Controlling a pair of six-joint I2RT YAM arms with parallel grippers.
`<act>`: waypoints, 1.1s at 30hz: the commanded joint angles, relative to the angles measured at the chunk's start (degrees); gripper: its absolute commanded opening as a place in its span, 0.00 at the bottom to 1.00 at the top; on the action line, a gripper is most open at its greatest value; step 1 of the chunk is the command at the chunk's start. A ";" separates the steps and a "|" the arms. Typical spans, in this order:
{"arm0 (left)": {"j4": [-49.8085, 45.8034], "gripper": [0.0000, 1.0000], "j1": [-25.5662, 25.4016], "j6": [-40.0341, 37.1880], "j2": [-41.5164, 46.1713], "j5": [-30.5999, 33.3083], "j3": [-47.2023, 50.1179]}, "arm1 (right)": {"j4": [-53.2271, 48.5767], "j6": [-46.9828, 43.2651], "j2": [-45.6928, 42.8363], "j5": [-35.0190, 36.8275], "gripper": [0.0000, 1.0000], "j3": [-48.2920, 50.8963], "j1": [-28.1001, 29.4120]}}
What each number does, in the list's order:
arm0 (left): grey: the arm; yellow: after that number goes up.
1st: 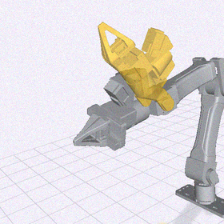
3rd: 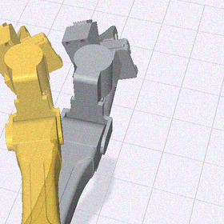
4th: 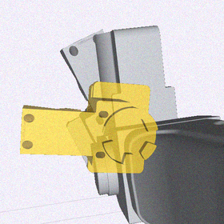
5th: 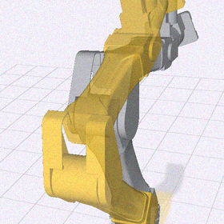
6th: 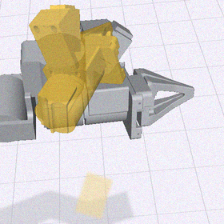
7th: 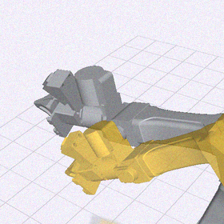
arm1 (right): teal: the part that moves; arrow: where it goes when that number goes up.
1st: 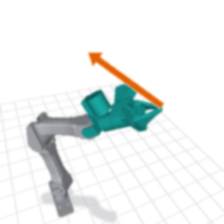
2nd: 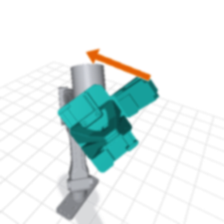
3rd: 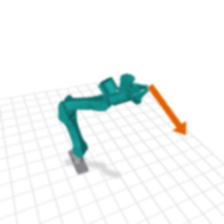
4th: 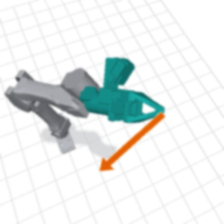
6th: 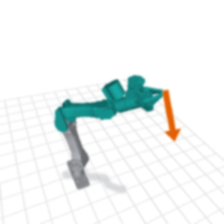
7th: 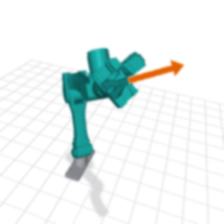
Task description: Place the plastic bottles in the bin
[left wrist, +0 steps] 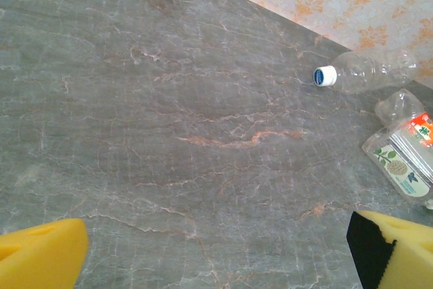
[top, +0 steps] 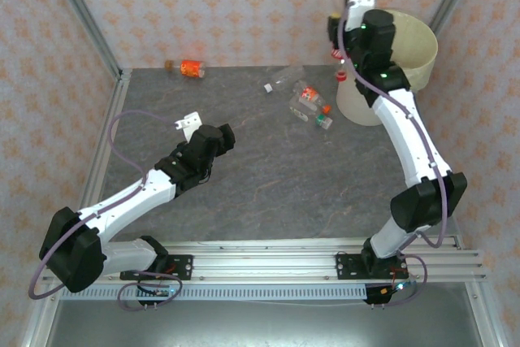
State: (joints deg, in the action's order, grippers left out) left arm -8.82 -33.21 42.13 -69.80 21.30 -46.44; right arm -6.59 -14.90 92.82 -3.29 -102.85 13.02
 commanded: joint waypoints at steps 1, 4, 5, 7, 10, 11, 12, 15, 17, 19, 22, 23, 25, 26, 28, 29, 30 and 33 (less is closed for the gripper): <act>1.22 1.00 0.43 -0.38 -0.06 -0.63 0.21 | 10.43 6.93 -0.34 5.51 0.44 -1.69 -2.32; 0.91 1.00 0.43 -0.27 0.00 -1.00 0.29 | 13.31 9.65 1.35 7.99 0.45 -3.58 -5.16; 0.82 1.00 0.46 -0.32 0.10 -1.04 0.38 | 13.68 10.11 2.38 8.23 0.44 -4.48 -6.16; 0.55 1.00 0.45 -0.43 0.50 -1.10 0.51 | 14.22 9.96 5.04 10.46 0.45 -6.90 -7.85; -0.09 1.00 0.46 -0.58 1.30 -0.90 0.80 | 11.31 11.35 9.47 11.33 0.44 -11.32 -10.43; -0.31 1.00 0.46 -0.56 1.63 -0.66 1.04 | 10.03 11.91 10.61 10.93 0.44 -12.51 -11.23; -0.28 1.00 0.43 -0.47 1.96 -0.64 1.26 | 8.67 12.39 11.42 10.29 0.44 -13.37 -11.77; -0.27 1.00 0.48 -0.21 2.86 -0.04 2.12 | 5.67 14.61 12.59 6.26 0.44 -13.71 -13.12; -0.28 1.00 0.45 0.05 3.09 -0.02 2.57 | 5.48 16.01 12.33 2.51 0.44 -12.09 -13.87; -0.45 1.00 0.49 0.04 3.09 -0.09 2.58 | 5.16 16.42 12.01 -1.57 0.44 -10.79 -14.53; -0.72 1.00 0.45 -0.20 3.09 -0.33 2.44 | 2.65 14.42 11.22 -9.13 0.45 -9.38 -15.19; -0.72 1.00 0.43 -0.29 3.18 -0.33 2.54 | 2.06 13.24 10.75 -11.12 0.45 -8.46 -15.30; -0.59 1.00 0.44 -0.29 3.10 -0.23 2.65 | 0.70 10.28 10.00 -14.54 0.46 -6.98 -15.35; -0.58 1.00 0.44 -0.28 3.05 -0.34 2.63 | -0.12 9.29 9.83 -15.52 0.46 -6.38 -15.38; -0.39 1.00 0.49 -0.29 2.85 -0.50 2.61 | -1.92 8.09 9.81 -16.91 0.48 -5.89 -15.47; -0.33 1.00 0.50 -0.29 2.82 -0.65 2.58 | -2.97 7.67 10.05 -17.45 0.49 -5.94 -15.56; -0.24 1.00 0.44 -0.25 2.69 -0.79 2.65 | -3.87 7.49 10.31 -17.85 0.51 -6.07 -15.70; -0.19 1.00 0.49 -0.26 2.52 -0.95 2.59 | -6.81 7.66 11.76 -19.35 0.58 -6.92 -16.03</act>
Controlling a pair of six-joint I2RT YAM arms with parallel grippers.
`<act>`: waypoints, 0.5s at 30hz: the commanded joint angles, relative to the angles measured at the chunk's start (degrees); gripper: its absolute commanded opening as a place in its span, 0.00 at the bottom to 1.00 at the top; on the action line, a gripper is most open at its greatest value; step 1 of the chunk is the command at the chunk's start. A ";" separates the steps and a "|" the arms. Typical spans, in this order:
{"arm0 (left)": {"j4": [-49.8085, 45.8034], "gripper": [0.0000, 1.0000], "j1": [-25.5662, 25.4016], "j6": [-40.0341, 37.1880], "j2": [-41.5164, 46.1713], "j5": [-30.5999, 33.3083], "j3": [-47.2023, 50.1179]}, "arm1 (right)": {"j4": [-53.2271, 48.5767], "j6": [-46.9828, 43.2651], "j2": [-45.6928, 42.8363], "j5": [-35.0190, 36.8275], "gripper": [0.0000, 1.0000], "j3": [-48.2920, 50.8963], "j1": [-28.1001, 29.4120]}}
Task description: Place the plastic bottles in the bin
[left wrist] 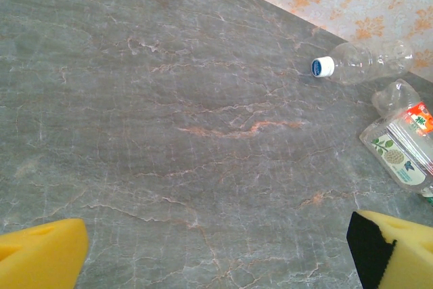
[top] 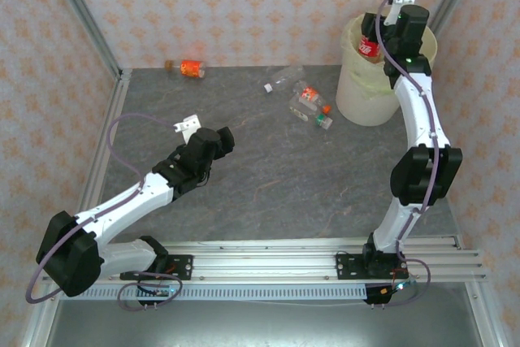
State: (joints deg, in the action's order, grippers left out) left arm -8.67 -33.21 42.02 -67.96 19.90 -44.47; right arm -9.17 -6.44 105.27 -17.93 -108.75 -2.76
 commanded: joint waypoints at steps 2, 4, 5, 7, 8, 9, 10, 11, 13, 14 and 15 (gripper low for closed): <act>-0.32 1.00 0.45 -0.27 0.64 0.42 0.55 | -5.81 0.16 -0.03 -5.65 0.64 -1.94 -0.50; -0.39 1.00 0.46 -0.40 0.75 0.47 0.61 | -6.44 0.76 0.21 -7.00 0.67 -2.47 -0.72; -0.39 1.00 0.43 -0.36 0.73 0.46 0.56 | -6.55 0.96 0.23 -7.80 0.69 -2.65 -0.75; -0.46 1.00 0.43 -0.36 0.75 0.45 0.60 | -6.78 1.50 0.17 -8.35 0.72 -3.03 -0.71; -0.41 1.00 0.45 -0.36 0.65 0.40 0.61 | -7.01 1.81 0.13 -8.47 0.73 -3.34 -0.71; -0.44 1.00 0.44 -0.29 0.64 0.47 0.69 | -7.24 1.99 0.17 -8.40 0.74 -3.50 -0.73; -0.38 1.00 0.46 -0.27 0.55 0.36 0.72 | -7.32 2.17 0.06 -8.32 0.75 -3.65 -0.74; -0.23 1.00 0.48 -0.16 0.48 0.26 0.76 | -7.39 2.43 -0.07 -8.18 0.76 -3.83 -0.74; -0.11 1.00 0.46 -0.18 0.38 0.19 0.84 | -7.54 3.07 -0.24 -8.08 0.78 -4.14 -0.75; -0.05 1.00 0.44 -0.18 0.31 0.14 0.78 | -7.53 3.34 -0.23 -8.34 0.79 -4.20 -0.75; 0.00 1.00 0.47 -0.17 0.20 0.11 0.76 | -7.54 3.58 -0.26 -8.60 0.80 -4.28 -0.75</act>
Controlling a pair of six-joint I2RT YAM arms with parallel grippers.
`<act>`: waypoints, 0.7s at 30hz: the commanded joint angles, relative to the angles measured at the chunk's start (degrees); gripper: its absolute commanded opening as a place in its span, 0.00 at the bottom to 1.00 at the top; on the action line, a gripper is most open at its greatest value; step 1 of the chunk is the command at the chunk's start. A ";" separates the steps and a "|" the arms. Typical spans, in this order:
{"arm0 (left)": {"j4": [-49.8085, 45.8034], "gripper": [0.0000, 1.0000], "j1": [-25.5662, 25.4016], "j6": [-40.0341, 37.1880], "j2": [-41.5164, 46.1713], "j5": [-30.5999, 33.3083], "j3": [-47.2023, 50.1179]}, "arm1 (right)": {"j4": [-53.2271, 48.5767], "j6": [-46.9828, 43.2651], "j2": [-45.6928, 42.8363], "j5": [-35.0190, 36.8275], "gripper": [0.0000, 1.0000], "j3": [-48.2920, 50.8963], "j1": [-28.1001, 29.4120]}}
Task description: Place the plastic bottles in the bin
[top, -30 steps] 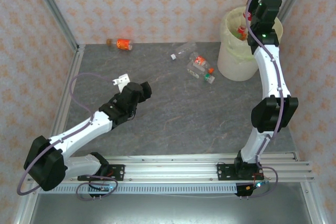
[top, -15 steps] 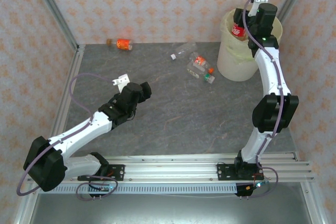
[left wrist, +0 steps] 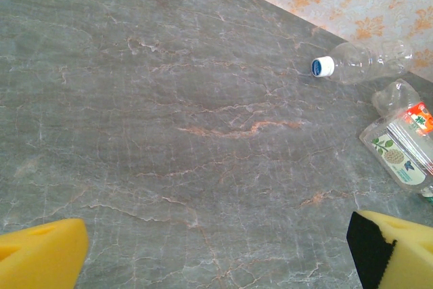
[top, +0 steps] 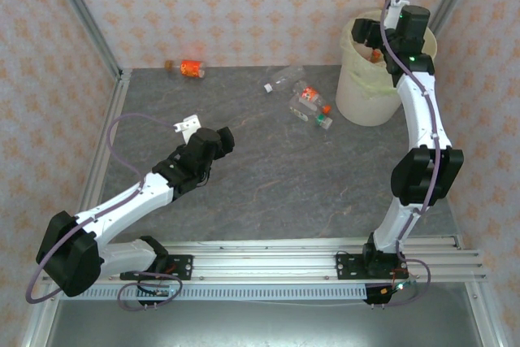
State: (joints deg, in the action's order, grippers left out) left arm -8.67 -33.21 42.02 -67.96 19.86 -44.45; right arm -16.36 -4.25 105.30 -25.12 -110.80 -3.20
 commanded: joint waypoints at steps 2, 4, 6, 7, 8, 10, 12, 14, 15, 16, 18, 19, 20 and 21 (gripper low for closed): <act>0.19 1.00 0.45 -0.27 -0.03 0.18 0.74 | -0.36 2.33 -0.26 -1.81 0.81 -2.53 -0.31; 0.27 1.00 0.46 -0.27 -0.18 0.00 0.68 | -0.46 3.56 0.25 -1.21 0.82 -2.96 -0.31; 0.40 1.00 0.48 -0.15 -0.38 -0.07 0.67 | -1.21 6.70 1.06 2.58 0.81 -4.03 -0.31; 0.45 1.00 0.45 -0.16 -0.50 -0.05 0.64 | -2.79 8.43 2.03 5.02 0.80 -5.55 -0.31; 0.50 1.00 0.44 -0.12 -0.60 -0.17 0.67 | -5.24 9.68 3.41 7.23 0.79 -7.85 -0.31; 0.57 1.00 0.51 -0.13 -0.92 -0.17 0.56 | -10.54 11.08 6.51 9.22 0.77 -13.22 -0.31; 0.60 1.00 0.51 -0.34 -1.17 -0.28 0.41 | -15.61 11.00 10.16 7.96 0.76 -19.05 -0.31; 0.58 1.00 0.49 -0.36 -1.38 -0.26 0.19 | -20.64 11.39 14.06 7.53 0.75 -25.13 -0.31; 0.58 1.00 0.46 -0.36 -1.45 -0.33 0.09 | -22.64 11.56 15.64 8.01 0.75 -27.51 -0.29; 0.57 1.00 0.46 -0.36 -1.56 -0.28 0.05 | -24.48 11.91 17.21 8.93 0.74 -29.92 -0.31; 0.56 1.00 0.50 -0.45 -1.87 -0.36 -0.09 | -26.80 12.48 19.30 11.34 0.73 -33.11 -0.31; 0.58 1.00 0.51 -0.44 -1.99 -0.40 -0.13 | -27.48 12.78 19.88 13.08 0.72 -33.78 -0.31; 0.43 1.00 0.48 -0.45 -2.13 -0.47 -0.22 | -27.80 13.10 20.15 14.93 0.71 -33.95 -0.31; 0.37 1.00 0.45 -0.51 -2.30 -0.51 -0.31 | -28.14 13.48 20.19 16.51 0.71 -33.88 -0.31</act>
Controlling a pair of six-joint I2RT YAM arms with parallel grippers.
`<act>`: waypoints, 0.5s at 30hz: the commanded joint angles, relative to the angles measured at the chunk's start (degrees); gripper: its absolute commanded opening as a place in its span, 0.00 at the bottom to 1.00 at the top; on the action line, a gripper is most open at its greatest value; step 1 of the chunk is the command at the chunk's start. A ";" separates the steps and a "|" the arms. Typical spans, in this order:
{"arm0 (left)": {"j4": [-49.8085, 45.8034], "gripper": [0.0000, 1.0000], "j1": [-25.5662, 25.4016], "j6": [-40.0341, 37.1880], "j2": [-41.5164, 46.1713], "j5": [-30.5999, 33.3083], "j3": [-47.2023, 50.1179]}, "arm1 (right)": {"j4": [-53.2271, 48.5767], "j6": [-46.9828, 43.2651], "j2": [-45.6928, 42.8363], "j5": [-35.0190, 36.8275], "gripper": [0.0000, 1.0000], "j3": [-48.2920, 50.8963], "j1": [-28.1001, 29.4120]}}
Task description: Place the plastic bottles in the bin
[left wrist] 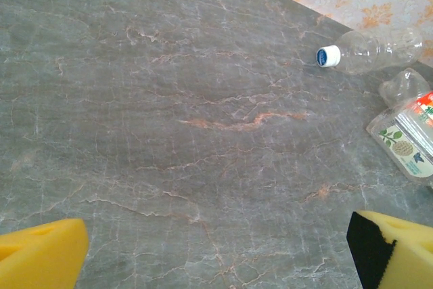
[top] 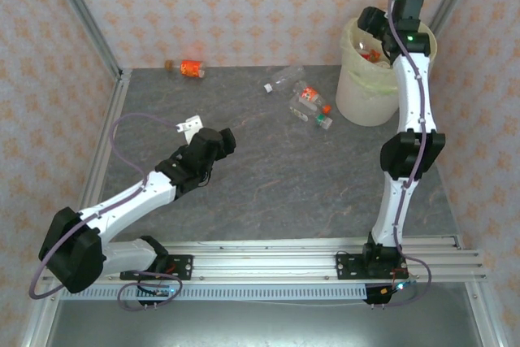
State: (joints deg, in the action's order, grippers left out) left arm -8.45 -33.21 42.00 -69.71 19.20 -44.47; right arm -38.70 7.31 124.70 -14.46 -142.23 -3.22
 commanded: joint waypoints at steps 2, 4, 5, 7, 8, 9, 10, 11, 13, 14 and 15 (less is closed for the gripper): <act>0.06 1.00 0.48 -0.51 -0.85 0.08 -0.53 | -6.29 2.42 0.48 9.82 0.70 -2.09 -0.28; 0.05 1.00 0.44 -0.68 -1.10 0.12 -0.73 | -6.14 2.28 -0.15 11.07 0.70 -1.37 -0.29; 0.05 1.00 0.46 -0.77 -1.33 0.04 -0.87 | -5.75 1.70 -0.53 10.26 0.70 -0.91 -0.25; 0.04 1.00 0.49 -0.86 -1.77 0.04 -1.17 | -5.02 0.54 -1.27 6.49 0.70 -0.27 -0.28; 0.13 1.00 0.50 -0.87 -1.98 -0.15 -1.28 | -4.46 -0.04 -1.82 4.08 0.70 0.16 -0.29; 0.23 1.00 0.47 -0.81 -2.16 -0.20 -1.45 | -3.91 -0.33 -2.41 1.93 0.69 0.53 -0.29; 0.42 1.00 0.43 -0.73 -2.42 -0.38 -1.43 | -3.30 -0.39 -3.13 0.23 0.69 1.09 -0.29; 0.45 1.00 0.49 -0.63 -2.66 -0.58 -1.54 | -2.55 -0.41 -3.96 -0.88 0.69 1.65 -0.29; 0.46 1.00 0.47 -0.56 -2.89 -0.76 -1.58 | -0.99 0.38 -5.85 -1.36 0.70 3.07 -0.25; 0.49 1.00 0.48 -0.51 -2.97 -0.85 -1.58 | 0.25 0.97 -7.22 -1.36 0.71 4.12 -0.25; 0.45 1.00 0.44 -0.52 -3.03 -0.92 -1.44 | 1.32 1.51 -8.32 -1.45 0.72 5.19 -0.29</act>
State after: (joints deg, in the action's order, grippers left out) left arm -8.36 -33.21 41.98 -72.40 18.20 -44.51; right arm -41.28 7.97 122.69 -13.89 -138.37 -3.31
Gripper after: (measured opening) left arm 0.999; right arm 0.717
